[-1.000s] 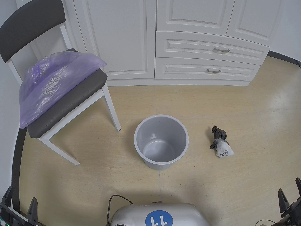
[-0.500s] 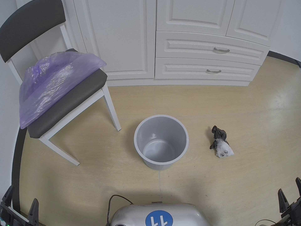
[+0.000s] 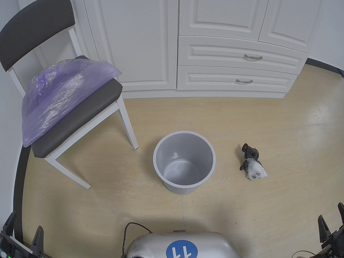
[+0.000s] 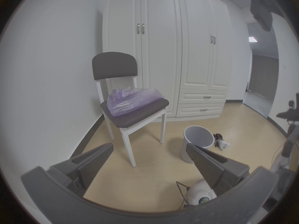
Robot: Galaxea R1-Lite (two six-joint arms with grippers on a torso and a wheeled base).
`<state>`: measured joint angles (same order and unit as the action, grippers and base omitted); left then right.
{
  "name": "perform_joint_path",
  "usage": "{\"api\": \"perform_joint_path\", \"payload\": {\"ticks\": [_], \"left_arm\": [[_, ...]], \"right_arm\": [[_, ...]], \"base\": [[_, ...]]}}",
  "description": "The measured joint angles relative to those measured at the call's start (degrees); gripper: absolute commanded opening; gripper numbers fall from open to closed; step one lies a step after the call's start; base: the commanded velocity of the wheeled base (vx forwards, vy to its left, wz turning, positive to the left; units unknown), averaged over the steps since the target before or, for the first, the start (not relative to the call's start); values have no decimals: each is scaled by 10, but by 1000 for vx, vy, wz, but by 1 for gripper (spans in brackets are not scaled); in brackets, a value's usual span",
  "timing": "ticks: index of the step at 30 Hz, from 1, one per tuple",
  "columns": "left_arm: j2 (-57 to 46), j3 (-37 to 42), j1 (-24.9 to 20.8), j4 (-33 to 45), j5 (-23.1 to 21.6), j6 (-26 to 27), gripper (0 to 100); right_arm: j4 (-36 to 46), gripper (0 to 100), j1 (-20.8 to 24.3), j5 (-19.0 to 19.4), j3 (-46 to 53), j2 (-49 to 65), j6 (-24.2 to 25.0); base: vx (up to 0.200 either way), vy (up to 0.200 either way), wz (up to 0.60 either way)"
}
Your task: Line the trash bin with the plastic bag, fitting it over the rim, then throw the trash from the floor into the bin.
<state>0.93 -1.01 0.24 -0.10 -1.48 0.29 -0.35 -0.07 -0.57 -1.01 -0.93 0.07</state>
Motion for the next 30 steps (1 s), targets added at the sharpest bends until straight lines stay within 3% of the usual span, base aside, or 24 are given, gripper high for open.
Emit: {"api": "perform_joint_path", "payload": {"ticks": [4,11,16,30], "left_arm": [[0,0,0,0,17,-20,100],[0,0,0,0,11,14,100],[0,0,0,0,13,-18,100],[0,0,0,0,12,-19,100]], "right_arm": [[0,100,1,0,0,0,3],[1,100,0,4,0,0,-10],[1,100,1,2,0,0,7],[1,100,1,1,0,0,8]], "base": [[0,0,0],[0,0,0],[0,0,0],[0,0,0]]}}
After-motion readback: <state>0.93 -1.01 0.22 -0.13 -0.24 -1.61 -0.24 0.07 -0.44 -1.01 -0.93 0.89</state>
